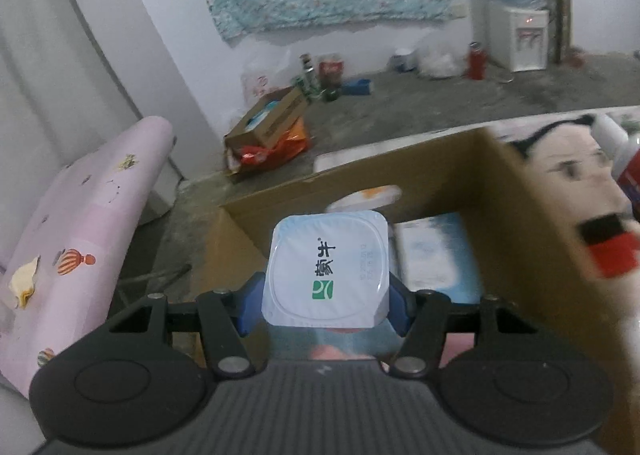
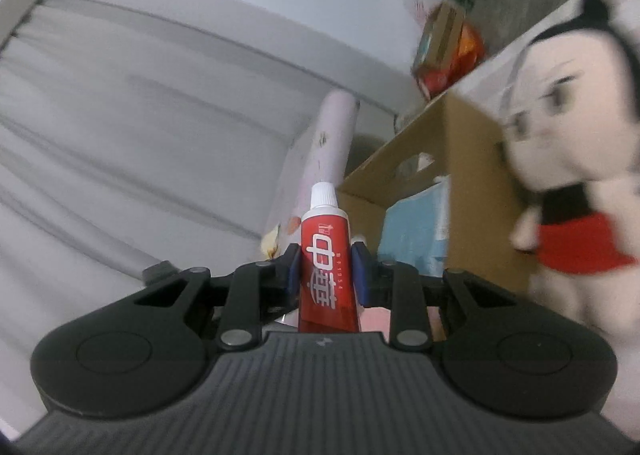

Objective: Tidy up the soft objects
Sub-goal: 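Release the yogurt cup into the box with the left tool while the right drops the toothpaste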

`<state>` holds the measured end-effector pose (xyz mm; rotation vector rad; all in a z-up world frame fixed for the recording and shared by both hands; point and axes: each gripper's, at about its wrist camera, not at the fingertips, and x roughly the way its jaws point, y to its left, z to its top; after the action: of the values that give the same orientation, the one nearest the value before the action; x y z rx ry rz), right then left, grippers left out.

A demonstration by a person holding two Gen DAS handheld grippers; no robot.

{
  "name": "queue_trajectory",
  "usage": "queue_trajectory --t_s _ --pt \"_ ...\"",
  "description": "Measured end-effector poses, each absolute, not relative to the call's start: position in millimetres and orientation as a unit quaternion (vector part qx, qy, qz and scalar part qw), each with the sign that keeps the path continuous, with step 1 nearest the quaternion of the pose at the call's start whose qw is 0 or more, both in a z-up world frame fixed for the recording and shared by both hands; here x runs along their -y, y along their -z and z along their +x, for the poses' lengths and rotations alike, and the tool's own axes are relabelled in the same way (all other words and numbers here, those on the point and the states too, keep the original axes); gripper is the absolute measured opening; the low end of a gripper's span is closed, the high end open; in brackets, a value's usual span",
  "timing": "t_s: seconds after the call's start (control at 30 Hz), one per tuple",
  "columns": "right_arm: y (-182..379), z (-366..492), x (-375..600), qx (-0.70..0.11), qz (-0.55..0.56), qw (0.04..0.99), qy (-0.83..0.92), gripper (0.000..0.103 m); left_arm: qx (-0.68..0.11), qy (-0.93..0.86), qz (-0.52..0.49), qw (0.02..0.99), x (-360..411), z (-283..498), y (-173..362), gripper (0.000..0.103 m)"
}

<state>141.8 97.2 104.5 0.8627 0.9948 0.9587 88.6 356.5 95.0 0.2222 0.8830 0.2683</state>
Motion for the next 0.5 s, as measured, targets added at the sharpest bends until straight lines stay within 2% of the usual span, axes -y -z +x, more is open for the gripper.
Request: queue_trajectory --t_s 0.3,0.5 --pt "-99.1 188.0 -204.4 -0.492 0.34 0.684 -0.417 0.026 -0.466 -0.16 0.071 0.867 -407.1 145.8 -14.1 0.062" --pt "-88.1 200.3 -236.0 -0.517 0.299 0.699 -0.393 0.026 -0.454 -0.173 0.058 0.872 -409.2 133.6 -28.7 0.065"
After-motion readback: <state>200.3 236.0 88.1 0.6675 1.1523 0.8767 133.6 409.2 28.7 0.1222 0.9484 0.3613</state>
